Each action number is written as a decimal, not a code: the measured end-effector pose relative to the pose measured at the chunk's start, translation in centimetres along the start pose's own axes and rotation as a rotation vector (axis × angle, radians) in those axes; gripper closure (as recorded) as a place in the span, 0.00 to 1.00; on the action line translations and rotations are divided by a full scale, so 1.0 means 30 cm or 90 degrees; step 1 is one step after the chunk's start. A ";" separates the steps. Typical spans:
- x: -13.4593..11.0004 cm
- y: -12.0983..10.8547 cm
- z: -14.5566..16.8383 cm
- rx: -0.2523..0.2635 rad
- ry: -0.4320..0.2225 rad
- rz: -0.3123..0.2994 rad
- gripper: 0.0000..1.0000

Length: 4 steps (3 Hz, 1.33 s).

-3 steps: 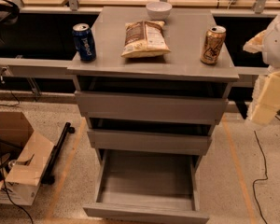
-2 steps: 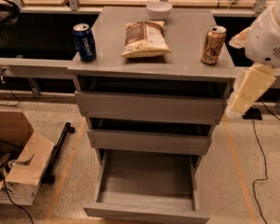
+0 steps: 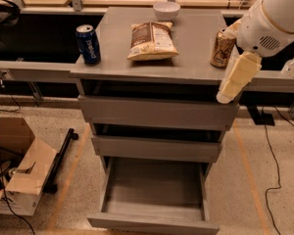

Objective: Place brown chip bag into bottom drawer

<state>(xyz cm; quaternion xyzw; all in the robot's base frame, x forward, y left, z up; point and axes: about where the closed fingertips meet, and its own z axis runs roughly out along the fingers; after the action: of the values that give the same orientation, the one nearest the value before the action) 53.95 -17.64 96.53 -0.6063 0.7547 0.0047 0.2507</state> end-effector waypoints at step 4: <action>-0.250 -0.324 0.251 0.072 -0.233 0.070 0.00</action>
Offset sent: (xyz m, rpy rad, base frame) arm 0.0768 0.0382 -0.0011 0.2277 -0.1771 -0.0397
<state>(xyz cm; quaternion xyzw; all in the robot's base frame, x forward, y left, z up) 66.72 -11.04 95.72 -0.5380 0.7277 0.0859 0.4166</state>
